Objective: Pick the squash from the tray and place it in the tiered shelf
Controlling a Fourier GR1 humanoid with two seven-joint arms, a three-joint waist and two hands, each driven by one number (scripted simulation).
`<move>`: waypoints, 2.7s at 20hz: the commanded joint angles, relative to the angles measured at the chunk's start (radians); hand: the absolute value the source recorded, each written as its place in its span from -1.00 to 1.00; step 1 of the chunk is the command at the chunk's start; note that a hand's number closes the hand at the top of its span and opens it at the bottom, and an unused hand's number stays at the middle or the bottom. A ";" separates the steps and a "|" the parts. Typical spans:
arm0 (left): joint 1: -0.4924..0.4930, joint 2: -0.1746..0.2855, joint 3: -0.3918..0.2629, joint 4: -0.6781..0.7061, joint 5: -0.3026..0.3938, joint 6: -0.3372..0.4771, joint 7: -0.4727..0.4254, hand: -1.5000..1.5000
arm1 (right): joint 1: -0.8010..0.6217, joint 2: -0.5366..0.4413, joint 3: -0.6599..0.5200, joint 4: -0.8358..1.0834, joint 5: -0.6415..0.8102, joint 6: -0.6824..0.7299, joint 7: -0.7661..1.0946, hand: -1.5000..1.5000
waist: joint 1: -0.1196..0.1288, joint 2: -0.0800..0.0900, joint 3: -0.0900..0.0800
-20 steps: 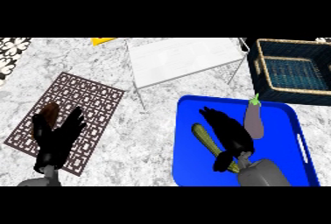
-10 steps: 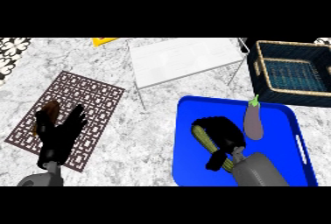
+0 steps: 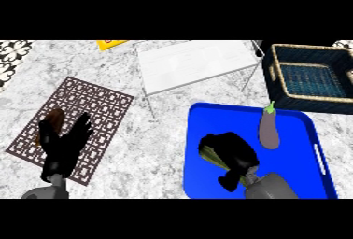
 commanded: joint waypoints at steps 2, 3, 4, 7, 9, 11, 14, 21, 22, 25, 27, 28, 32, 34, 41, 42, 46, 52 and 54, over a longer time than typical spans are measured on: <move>-0.064 0.014 0.024 0.087 -0.007 0.003 -0.012 0.00 | 0.102 -0.040 0.016 -0.241 -0.043 0.048 -0.040 1.00 | -0.013 0.016 0.007; 0.010 0.028 0.023 -0.011 0.028 -0.045 -0.003 0.00 | 0.159 0.040 0.073 -0.227 0.000 -0.003 0.033 1.00 | -0.004 0.015 0.008; 0.026 -0.002 -0.005 -0.034 -0.005 -0.001 0.014 0.00 | 0.087 0.116 0.068 -0.208 -0.005 0.031 0.102 1.00 | 0.000 0.015 0.008; -0.047 0.021 0.021 0.022 0.013 -0.020 0.028 0.00 | -0.032 0.148 0.146 -0.176 -0.128 0.010 0.305 1.00 | 0.005 0.018 0.008; -0.010 0.022 0.003 -0.002 0.003 -0.030 0.025 0.00 | -0.089 0.149 0.232 -0.227 -0.258 -0.049 0.459 1.00 | 0.015 0.017 0.008; 0.008 0.042 0.033 -0.058 0.037 -0.036 0.065 0.00 | -0.103 0.150 0.223 -0.325 -0.204 -0.069 0.472 1.00 | 0.009 0.014 0.008; 0.013 0.006 0.001 -0.031 -0.003 -0.005 0.035 0.00 | -0.169 0.151 0.231 -0.492 -0.221 -0.100 0.611 1.00 | 0.001 0.010 0.007; 0.019 0.031 0.013 -0.027 0.024 -0.056 0.031 0.00 | -0.410 0.152 0.106 -0.746 -0.265 0.026 0.957 1.00 | 0.000 0.011 0.007; 0.050 -0.006 -0.004 -0.022 -0.013 -0.009 -0.009 0.00 | -0.486 0.152 0.031 -0.684 -0.274 0.009 0.949 1.00 | 0.007 0.014 0.007; 0.001 -0.018 -0.018 -0.014 -0.028 0.013 0.024 0.00 | -0.616 0.152 -0.081 -0.704 -0.360 0.097 1.058 1.00 | 0.001 0.014 0.007; 0.011 -0.031 -0.014 -0.024 -0.012 0.016 0.037 0.00 | -0.741 0.152 -0.184 -0.632 -0.396 0.121 1.061 1.00 | 0.006 0.014 0.007; -0.052 0.007 0.021 0.017 0.010 -0.012 0.039 0.00 | -0.770 0.152 -0.190 -0.592 -0.390 0.114 1.083 1.00 | 0.001 0.015 0.007; -0.051 -0.003 0.006 -0.017 0.002 0.005 0.083 0.00 | -0.871 0.126 -0.348 -0.484 -0.437 0.116 1.029 1.00 | 0.002 0.016 0.007; -0.036 0.006 0.006 0.022 -0.021 -0.004 0.018 0.00 | -0.937 0.110 -0.376 -0.365 -0.410 0.083 0.985 1.00 | 0.006 0.018 0.007; 0.005 -0.024 -0.019 -0.004 -0.038 0.011 0.008 0.00 | -1.126 0.004 -0.511 -0.076 -0.409 0.049 0.837 1.00 | 0.016 0.019 0.007; -0.020 -0.014 0.003 0.023 -0.022 0.002 0.003 0.00 | -1.086 0.031 -0.479 -0.068 -0.401 0.029 0.809 1.00 | 0.010 0.019 0.007; -0.011 0.005 0.009 -0.026 0.010 -0.034 0.036 0.00 | -1.113 -0.015 -0.508 0.060 -0.430 0.062 0.722 1.00 | 0.013 0.018 0.007; -0.035 0.002 0.015 0.039 -0.008 -0.029 -0.016 0.00 | -1.127 -0.063 -0.496 0.240 -0.401 0.054 0.528 1.00 | 0.012 0.021 0.007; -0.027 0.017 0.028 0.048 -0.001 -0.044 -0.023 0.00 | -1.208 -0.082 -0.513 0.370 -0.387 0.039 0.477 1.00 | 0.022 0.024 0.007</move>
